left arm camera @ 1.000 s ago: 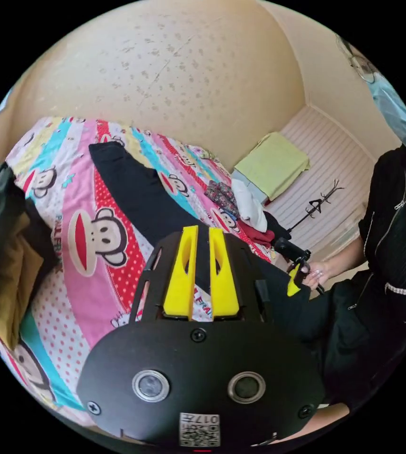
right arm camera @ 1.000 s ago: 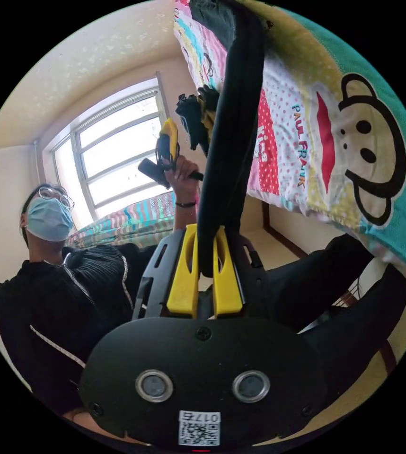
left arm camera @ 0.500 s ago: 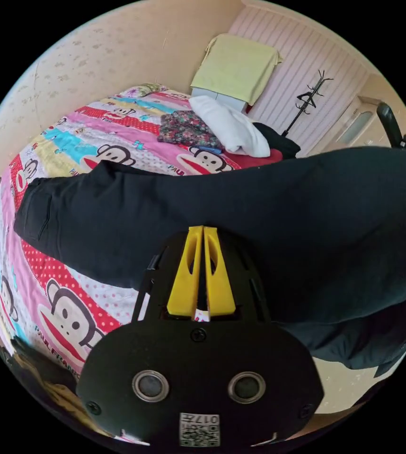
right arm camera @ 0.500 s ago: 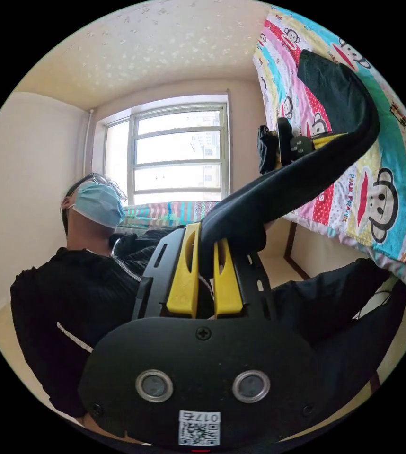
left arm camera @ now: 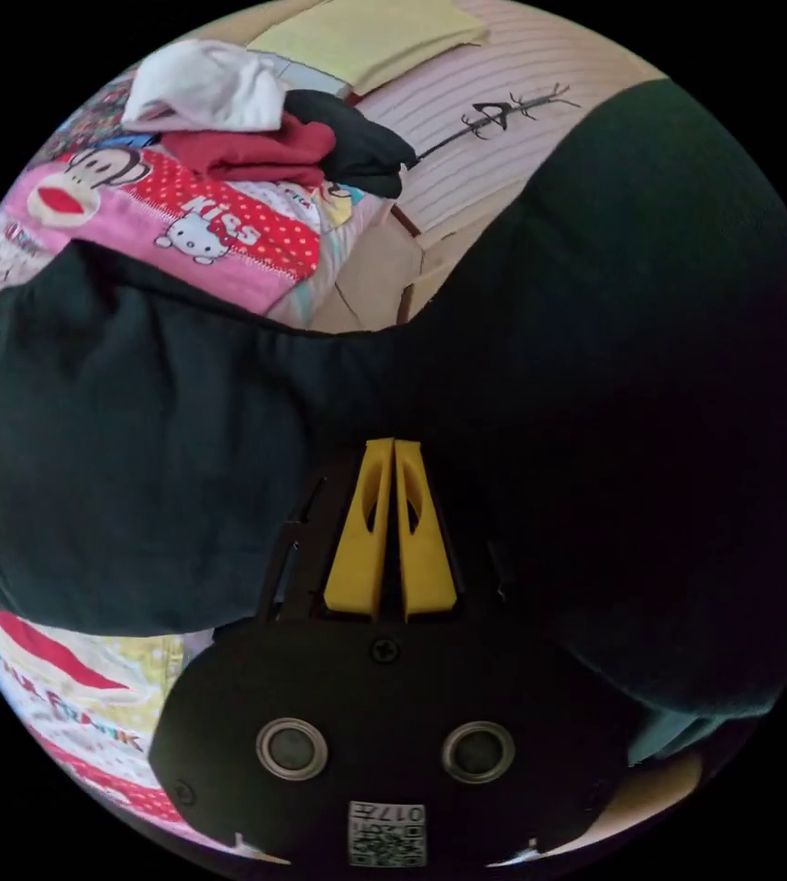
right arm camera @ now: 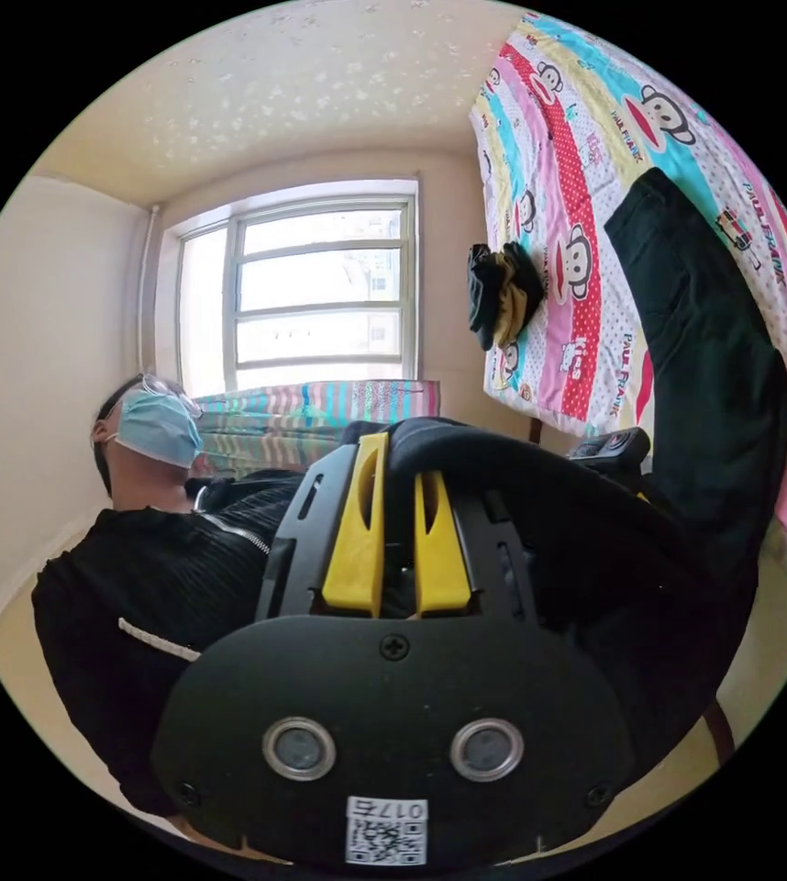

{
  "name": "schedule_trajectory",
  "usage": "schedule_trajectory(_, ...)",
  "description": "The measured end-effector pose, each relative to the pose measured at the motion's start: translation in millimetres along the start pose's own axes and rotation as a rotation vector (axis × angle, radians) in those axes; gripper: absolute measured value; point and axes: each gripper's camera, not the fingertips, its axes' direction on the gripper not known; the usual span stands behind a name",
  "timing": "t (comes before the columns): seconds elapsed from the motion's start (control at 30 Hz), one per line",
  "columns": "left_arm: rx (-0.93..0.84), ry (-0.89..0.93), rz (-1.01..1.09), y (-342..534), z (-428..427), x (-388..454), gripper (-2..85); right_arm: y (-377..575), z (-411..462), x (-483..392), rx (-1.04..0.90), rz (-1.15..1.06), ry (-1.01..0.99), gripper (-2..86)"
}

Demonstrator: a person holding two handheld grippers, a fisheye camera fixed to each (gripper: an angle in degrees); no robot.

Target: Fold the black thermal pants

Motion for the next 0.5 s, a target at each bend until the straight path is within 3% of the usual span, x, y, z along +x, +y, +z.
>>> schedule_trajectory(0.13,0.172,0.033,-0.136,12.6,-42.6,-49.4,-1.0,-93.5,9.1,12.6,-0.04,-0.093,-0.038,0.7)
schedule_trajectory(0.27,0.379,0.058,-0.305,38.5,-79.0,-98.2,-1.0,-211.1,32.8,43.0,-0.071,-0.13,0.072,1.7)
schedule_trajectory(0.37,0.478,0.04,-0.504,65.6,-92.7,-140.2,-1.0,-286.2,53.1,105.4,-0.088,-0.044,0.178,2.9)
schedule_trajectory(0.5,0.698,0.251,-0.636,97.9,-89.2,-180.8,-1.0,-338.9,57.2,207.8,-0.06,0.156,0.295,5.0)
